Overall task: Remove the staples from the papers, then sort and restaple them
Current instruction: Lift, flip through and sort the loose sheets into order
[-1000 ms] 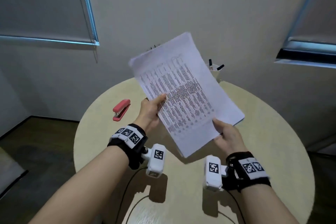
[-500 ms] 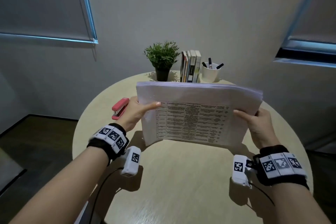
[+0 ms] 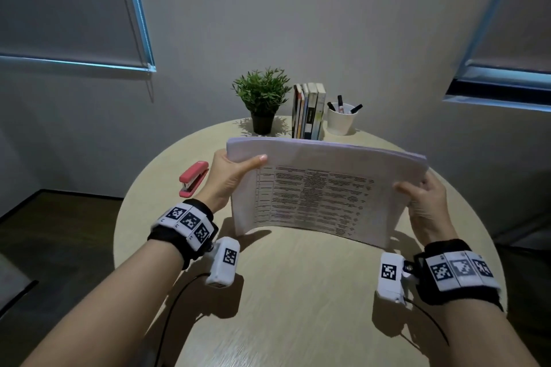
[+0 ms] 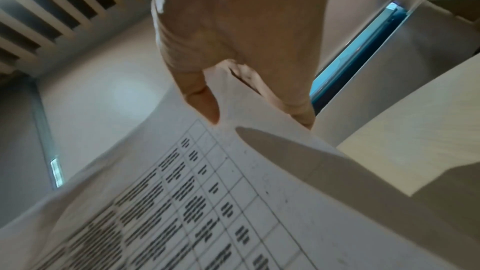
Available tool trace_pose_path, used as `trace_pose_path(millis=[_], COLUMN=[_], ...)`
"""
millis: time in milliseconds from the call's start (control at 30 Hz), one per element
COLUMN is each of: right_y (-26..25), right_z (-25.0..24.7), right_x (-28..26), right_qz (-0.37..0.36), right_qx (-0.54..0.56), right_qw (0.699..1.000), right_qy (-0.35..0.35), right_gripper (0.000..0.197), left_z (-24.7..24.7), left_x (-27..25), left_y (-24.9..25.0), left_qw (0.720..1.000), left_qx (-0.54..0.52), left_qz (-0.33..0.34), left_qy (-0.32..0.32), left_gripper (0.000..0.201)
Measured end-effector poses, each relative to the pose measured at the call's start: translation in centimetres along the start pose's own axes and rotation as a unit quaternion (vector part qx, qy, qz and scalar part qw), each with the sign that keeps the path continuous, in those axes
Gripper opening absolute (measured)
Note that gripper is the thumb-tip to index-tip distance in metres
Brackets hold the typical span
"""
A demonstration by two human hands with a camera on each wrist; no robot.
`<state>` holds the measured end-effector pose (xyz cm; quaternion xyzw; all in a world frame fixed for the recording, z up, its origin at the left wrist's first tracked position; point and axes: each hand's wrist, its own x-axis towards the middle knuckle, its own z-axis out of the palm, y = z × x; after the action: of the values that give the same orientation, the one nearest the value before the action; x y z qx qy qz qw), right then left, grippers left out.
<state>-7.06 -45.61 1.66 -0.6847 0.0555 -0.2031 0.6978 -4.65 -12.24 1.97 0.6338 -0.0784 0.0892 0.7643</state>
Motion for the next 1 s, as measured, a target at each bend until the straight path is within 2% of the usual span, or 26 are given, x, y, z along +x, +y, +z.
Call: trace_pose_path(millis=[100, 233, 433, 567, 600, 633, 700, 733, 833, 1000], right_y=[0.7, 0.2, -0.7, -1.5, -2.1, -2.6, -3.2, -3.4, -3.5, -3.7], right_z=[0.5, 0.9, 0.1, 1.0, 1.4, 1.8, 2.5, 2.8, 3.2, 3.3], right_x=[-0.5, -0.6, -0.4, -1.4, -1.6, -1.6, -1.2, -0.8, 0.0, -0.2], right_qz=[0.036, 0.024, -0.014, -0.009, -0.016, -0.024, -0.017, -0.01, 0.004, -0.002], right_qx=[-0.039, -0.047, -0.003, 0.019, 0.016, 0.009, -0.007, -0.018, -0.038, -0.029], right_qw=[0.999, 0.998, 1.0, 1.0, 0.999, 0.999, 0.995, 0.992, 0.986, 0.986], right_qy=[-0.01, -0.018, 0.004, 0.011, 0.022, 0.043, 0.097, 0.12, 0.16, 0.167], right_gripper=[0.034, 0.031, 0.04, 0.019, 0.011, 0.019, 0.039, 0.041, 0.03, 0.039], left_z=[0.5, 1.1, 0.4, 1.1, 1.3, 1.6, 2.0, 2.1, 2.3, 1.8], left_x=[0.0, 0.3, 0.9, 0.6, 0.8, 0.9, 1.3, 1.5, 1.9, 1.7], left_y=[-0.1, 0.4, 1.3, 1.5, 1.6, 1.8, 2.0, 2.1, 2.3, 2.1], left_qw=[1.0, 0.999, 0.999, 0.999, 0.998, 0.996, 0.992, 0.991, 0.99, 0.992], left_qx=[0.022, 0.029, 0.002, 0.026, 0.041, 0.057, 0.075, 0.077, 0.087, 0.081], left_qz=[-0.001, 0.008, 0.027, 0.013, 0.018, 0.022, 0.029, 0.029, 0.027, 0.016], left_qy=[-0.006, 0.015, 0.02, 0.038, 0.052, 0.068, 0.095, 0.101, 0.109, 0.098], left_gripper=[0.043, 0.02, 0.025, 0.02, 0.028, 0.039, 0.041, 0.036, 0.026, 0.027])
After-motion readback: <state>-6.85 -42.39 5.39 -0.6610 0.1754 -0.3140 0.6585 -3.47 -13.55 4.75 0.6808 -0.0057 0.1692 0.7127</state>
